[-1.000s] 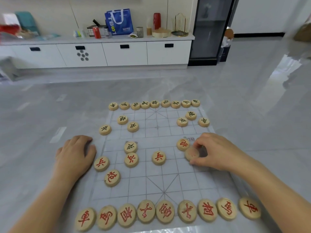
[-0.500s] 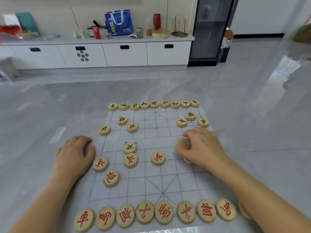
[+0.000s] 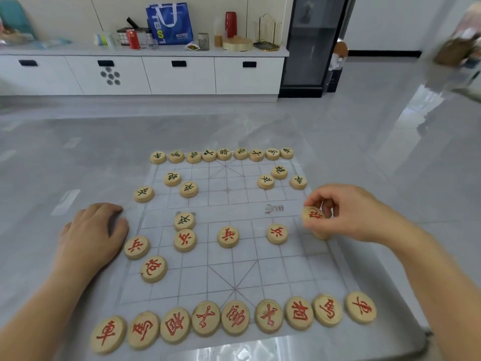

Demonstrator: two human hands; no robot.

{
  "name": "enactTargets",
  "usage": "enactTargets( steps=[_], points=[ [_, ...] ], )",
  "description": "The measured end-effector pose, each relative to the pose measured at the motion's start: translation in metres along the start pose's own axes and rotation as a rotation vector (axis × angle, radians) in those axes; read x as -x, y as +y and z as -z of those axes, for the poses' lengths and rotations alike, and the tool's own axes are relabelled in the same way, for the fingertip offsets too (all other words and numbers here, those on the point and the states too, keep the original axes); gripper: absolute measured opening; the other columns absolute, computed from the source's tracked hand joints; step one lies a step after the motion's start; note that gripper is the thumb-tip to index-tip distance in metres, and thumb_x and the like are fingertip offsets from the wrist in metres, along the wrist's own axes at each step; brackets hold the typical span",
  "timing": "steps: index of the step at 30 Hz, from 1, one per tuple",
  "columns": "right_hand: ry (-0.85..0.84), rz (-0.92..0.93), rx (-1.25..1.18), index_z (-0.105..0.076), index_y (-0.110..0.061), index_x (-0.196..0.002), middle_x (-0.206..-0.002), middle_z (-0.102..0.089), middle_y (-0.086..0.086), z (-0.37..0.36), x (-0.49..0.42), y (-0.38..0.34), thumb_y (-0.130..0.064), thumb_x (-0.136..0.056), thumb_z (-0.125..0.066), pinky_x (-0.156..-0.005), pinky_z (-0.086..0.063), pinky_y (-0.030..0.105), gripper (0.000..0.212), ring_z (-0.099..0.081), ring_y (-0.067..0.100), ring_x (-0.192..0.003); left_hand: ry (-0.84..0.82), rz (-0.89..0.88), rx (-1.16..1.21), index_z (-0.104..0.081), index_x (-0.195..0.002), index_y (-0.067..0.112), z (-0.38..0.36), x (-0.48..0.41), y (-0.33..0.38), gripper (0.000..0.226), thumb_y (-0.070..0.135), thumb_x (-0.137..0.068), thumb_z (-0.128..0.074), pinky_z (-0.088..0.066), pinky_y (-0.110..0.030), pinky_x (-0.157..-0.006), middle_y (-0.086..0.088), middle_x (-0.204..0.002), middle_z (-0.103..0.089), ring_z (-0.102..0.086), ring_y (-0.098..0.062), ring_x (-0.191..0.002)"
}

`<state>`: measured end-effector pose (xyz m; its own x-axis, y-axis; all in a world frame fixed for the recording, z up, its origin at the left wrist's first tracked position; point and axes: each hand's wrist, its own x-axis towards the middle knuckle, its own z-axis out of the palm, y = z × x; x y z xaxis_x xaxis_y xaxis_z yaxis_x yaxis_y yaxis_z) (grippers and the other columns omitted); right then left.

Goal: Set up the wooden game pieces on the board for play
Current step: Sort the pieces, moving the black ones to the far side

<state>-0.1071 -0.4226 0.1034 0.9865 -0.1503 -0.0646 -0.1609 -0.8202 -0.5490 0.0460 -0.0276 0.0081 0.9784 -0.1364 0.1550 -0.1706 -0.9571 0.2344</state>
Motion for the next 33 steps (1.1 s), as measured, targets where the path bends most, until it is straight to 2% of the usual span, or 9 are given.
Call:
enactTargets(
  steps=[5, 9, 12, 15, 18, 21, 25, 28, 33],
  points=[
    [-0.248, 0.041, 0.231, -0.06, -0.03, -0.082, -0.072, -0.057, -0.012, -0.004, 0.015, -0.003, -0.042, -0.067, -0.075, -0.057, -0.042, 0.016, 0.025, -0.052, 0.002, -0.065, 0.015, 0.003, -0.005, -0.057, -0.116, 0.019, -0.001, 0.001, 0.001, 0.029, 0.033, -0.091, -0.051, -0.038, -0.053, -0.091, -0.01, -0.121, -0.057, -0.05, -0.034, -0.11],
    [-0.205, 0.068, 0.377, -0.056, -0.031, -0.09, -0.084, -0.054, -0.012, -0.016, 0.016, 0.003, -0.046, -0.071, -0.068, -0.066, -0.043, 0.021, 0.027, -0.048, 0.001, -0.074, 0.011, -0.001, -0.004, -0.057, -0.116, 0.019, 0.0, 0.001, 0.001, 0.035, 0.041, -0.09, -0.045, -0.038, -0.053, -0.091, -0.01, -0.121, -0.057, -0.05, -0.034, -0.11],
    [-0.174, 0.094, 0.385, -0.056, -0.031, -0.097, -0.091, -0.053, -0.013, -0.02, 0.015, 0.006, -0.048, -0.075, -0.065, -0.073, -0.044, 0.022, 0.029, -0.048, 0.002, -0.079, 0.016, -0.004, 0.011, -0.057, -0.114, 0.02, 0.0, 0.003, 0.003, 0.047, 0.049, -0.083, -0.035, -0.037, -0.053, -0.09, -0.01, -0.119, -0.058, -0.049, -0.035, -0.109],
    [-0.252, 0.091, 0.422, -0.055, -0.031, -0.102, -0.096, -0.051, -0.013, -0.031, 0.013, 0.0, -0.048, -0.077, -0.065, -0.078, -0.046, 0.027, 0.032, -0.049, 0.008, -0.088, 0.019, -0.001, 0.018, -0.057, -0.114, 0.02, 0.002, 0.003, 0.004, 0.049, 0.049, -0.082, -0.034, -0.038, -0.053, -0.09, -0.011, -0.119, -0.058, -0.05, -0.035, -0.109],
    [-0.303, 0.036, 0.448, -0.051, -0.033, -0.112, -0.099, -0.048, -0.013, -0.032, 0.011, -0.003, -0.054, -0.071, -0.069, -0.078, -0.046, 0.028, 0.049, -0.047, 0.008, -0.091, 0.028, -0.009, 0.009, -0.057, -0.114, 0.02, 0.001, 0.003, 0.004, 0.049, 0.048, -0.082, -0.033, -0.038, -0.052, -0.091, -0.009, -0.119, -0.058, -0.05, -0.033, -0.11],
    [-0.254, -0.003, 0.437, -0.042, -0.038, -0.128, -0.092, -0.041, -0.018, -0.015, 0.008, -0.009, -0.061, -0.066, -0.07, -0.08, -0.045, 0.028, 0.071, -0.042, 0.005, -0.088, 0.033, -0.01, 0.015, -0.057, -0.114, 0.019, 0.0, 0.002, 0.004, 0.048, 0.047, -0.082, -0.034, -0.038, -0.05, -0.091, -0.008, -0.119, -0.058, -0.05, -0.032, -0.11],
    [-0.1, 0.057, 0.312, -0.053, -0.036, -0.115, -0.088, -0.05, -0.02, -0.006, 0.006, -0.028, -0.061, -0.071, -0.064, -0.076, -0.046, 0.024, 0.052, -0.05, 0.001, -0.079, 0.033, -0.003, 0.013, -0.056, -0.116, 0.019, -0.003, 0.0, 0.002, 0.034, 0.037, -0.089, -0.044, -0.038, -0.048, -0.091, -0.007, -0.12, -0.058, -0.05, -0.03, -0.11],
    [-0.071, 0.144, 0.23, -0.062, -0.032, -0.106, -0.088, -0.055, -0.018, -0.026, 0.0, -0.052, -0.053, -0.076, -0.064, -0.07, -0.044, 0.018, 0.036, -0.053, -0.001, -0.077, 0.047, -0.002, 0.033, -0.057, -0.116, 0.019, -0.004, 0.0, 0.003, 0.031, 0.032, -0.09, -0.046, -0.037, -0.045, -0.093, -0.005, -0.12, -0.058, -0.05, -0.028, -0.112],
    [-0.084, 0.254, 0.175, -0.065, -0.027, -0.11, -0.096, -0.059, -0.014, -0.077, -0.038, -0.096, -0.038, -0.086, -0.06, -0.078, -0.048, 0.027, 0.026, -0.054, 0.004, -0.084, 0.076, 0.004, 0.059, -0.059, -0.113, 0.02, -0.005, 0.001, 0.004, 0.03, 0.031, -0.088, -0.048, -0.036, -0.042, -0.093, -0.003, -0.119, -0.059, -0.05, -0.026, -0.112]
  ],
)
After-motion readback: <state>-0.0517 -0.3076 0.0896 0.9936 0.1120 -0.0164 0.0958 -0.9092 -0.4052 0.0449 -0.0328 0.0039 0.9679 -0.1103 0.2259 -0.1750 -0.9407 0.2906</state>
